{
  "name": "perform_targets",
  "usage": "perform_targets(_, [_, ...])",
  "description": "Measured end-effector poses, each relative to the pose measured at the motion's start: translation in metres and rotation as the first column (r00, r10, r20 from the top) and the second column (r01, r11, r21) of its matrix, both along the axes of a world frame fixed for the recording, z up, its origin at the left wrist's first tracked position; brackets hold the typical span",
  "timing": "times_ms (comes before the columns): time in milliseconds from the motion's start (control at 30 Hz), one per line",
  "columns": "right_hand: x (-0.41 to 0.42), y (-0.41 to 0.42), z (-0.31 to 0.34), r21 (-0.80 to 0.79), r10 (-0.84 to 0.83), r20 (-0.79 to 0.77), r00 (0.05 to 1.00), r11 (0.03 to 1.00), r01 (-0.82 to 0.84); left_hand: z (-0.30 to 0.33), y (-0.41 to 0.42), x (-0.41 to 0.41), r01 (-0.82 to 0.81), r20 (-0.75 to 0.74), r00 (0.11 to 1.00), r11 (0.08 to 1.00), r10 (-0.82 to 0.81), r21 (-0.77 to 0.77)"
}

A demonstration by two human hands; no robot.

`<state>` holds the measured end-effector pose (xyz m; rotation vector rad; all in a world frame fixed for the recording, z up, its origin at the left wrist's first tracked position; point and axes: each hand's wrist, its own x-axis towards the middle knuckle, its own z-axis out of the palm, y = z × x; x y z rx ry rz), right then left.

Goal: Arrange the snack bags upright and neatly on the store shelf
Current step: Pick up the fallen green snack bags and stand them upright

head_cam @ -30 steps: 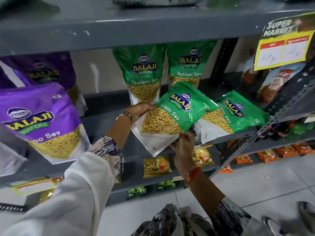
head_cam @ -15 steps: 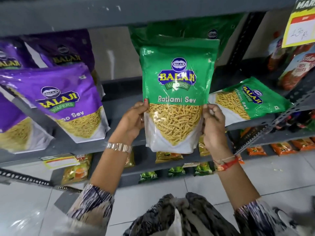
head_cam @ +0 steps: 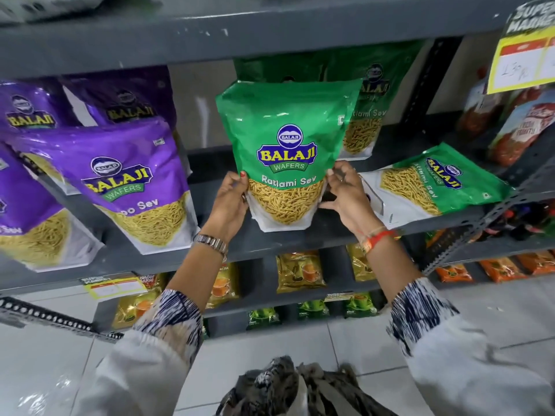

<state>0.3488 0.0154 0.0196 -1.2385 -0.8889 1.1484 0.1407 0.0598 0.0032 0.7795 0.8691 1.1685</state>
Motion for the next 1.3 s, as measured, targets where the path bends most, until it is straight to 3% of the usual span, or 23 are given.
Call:
perform_targets(233, [0.017,0.009,-0.008,0.001,-0.039,-0.018,0.999,0.999,0.039,-0.01,0.006,0.018,0.056,-0.007,0.998,0.998,-0.056,-0.02])
perform_targets(467, [0.027,0.013,-0.011,-0.002,-0.037,0.017,0.999,0.999,0.037,-0.016,0.008,0.029,-0.005,0.006,1.0,1.0,0.005,-0.025])
perform_targets(567, [0.029,0.008,-0.012,-0.01,-0.03,0.035,0.999,0.999,0.031,-0.02,0.002,0.037,-0.279,-0.031,0.959,0.959,0.28,0.044])
perform_targets(633, [0.032,0.002,-0.01,0.009,-0.067,0.055,0.996,0.998,0.067,-0.021,-0.005,0.043,-0.556,-0.021,0.825,0.818,0.565,0.151])
perform_targets(700, [0.044,-0.008,-0.008,0.086,-0.177,0.066,0.982,0.982,0.171,-0.017,-0.016,0.054,-0.679,-0.048,0.688,0.666,0.724,0.31])
perform_targets(733, [0.054,-0.014,-0.008,0.14,-0.254,0.05,0.966,0.959,0.245,-0.015,-0.023,0.063,-0.665,-0.052,0.677,0.64,0.734,0.386])
perform_targets(800, [0.075,-0.03,-0.009,0.206,-0.473,-0.005,0.881,0.861,0.464,-0.011,-0.04,0.089,-0.531,-0.054,0.767,0.68,0.639,0.506])
perform_targets(867, [0.096,-0.042,-0.016,0.184,-0.719,-0.015,0.695,0.681,0.709,-0.009,-0.051,0.121,-0.285,-0.164,0.857,0.715,0.488,0.639])
perform_targets(933, [0.113,-0.048,-0.028,0.058,-0.84,-0.052,0.54,0.538,0.841,-0.005,-0.051,0.156,0.017,-0.356,0.872,0.706,0.336,0.708])
perform_targets(1000, [0.13,-0.048,-0.041,-0.159,-0.86,-0.115,0.496,0.509,0.846,0.001,-0.041,0.193,0.277,-0.555,0.796,0.67,0.241,0.689])
perform_targets(1033, [0.138,-0.048,-0.047,-0.285,-0.841,-0.121,0.527,0.539,0.793,0.004,-0.033,0.21,0.374,-0.644,0.735,0.664,0.214,0.648])
perform_targets(1100, [0.149,-0.049,-0.055,-0.5,-0.719,-0.15,0.679,0.648,0.575,0.012,-0.009,0.242,0.449,-0.777,0.598,0.721,0.198,0.529])
perform_targets(1167, [0.153,-0.055,-0.059,-0.526,-0.628,-0.284,0.725,0.734,0.43,0.017,0.019,0.266,0.459,-0.909,0.383,0.821,0.163,0.34])
perform_targets(1233, [0.153,-0.059,-0.06,-0.461,-0.604,-0.37,0.706,0.779,0.425,0.021,0.042,0.282,0.572,-0.99,0.143,0.816,0.0,0.082])
perform_targets(1267, [0.153,-0.06,-0.058,-0.446,-0.606,-0.378,0.7,0.782,0.436,0.023,0.051,0.287,0.61,-0.993,0.071,0.792,-0.089,-0.027])
perform_targets(1300, [0.152,-0.059,-0.057,-0.441,-0.619,-0.388,0.683,0.775,0.452,0.027,0.057,0.288,0.599,-0.977,0.057,0.79,-0.208,-0.133])
